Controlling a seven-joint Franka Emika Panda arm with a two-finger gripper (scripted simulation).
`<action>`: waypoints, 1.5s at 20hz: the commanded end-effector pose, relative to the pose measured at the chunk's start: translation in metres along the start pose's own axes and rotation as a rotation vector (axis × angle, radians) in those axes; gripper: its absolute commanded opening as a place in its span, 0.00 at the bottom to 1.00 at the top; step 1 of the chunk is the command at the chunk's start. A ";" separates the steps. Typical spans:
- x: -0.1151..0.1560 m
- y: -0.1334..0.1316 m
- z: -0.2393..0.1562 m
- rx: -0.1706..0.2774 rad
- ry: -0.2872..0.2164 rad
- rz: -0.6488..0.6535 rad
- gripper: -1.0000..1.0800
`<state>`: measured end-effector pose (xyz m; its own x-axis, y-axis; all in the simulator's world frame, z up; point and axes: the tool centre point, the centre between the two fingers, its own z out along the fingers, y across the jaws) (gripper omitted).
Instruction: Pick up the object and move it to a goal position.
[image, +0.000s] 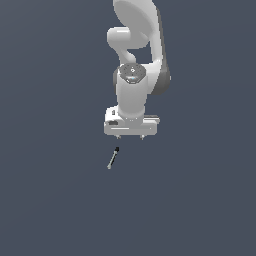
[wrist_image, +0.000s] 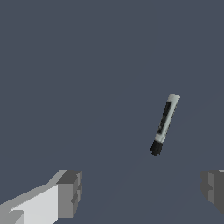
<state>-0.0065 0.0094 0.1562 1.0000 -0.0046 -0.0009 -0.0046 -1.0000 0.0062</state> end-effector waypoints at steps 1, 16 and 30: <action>0.000 0.000 0.000 0.000 0.000 0.000 0.96; 0.013 0.010 -0.014 0.008 0.041 0.009 0.96; 0.022 0.061 0.067 0.010 0.010 0.248 0.96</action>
<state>0.0149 -0.0457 0.0999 0.9754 -0.2202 0.0127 -0.2201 -0.9755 -0.0061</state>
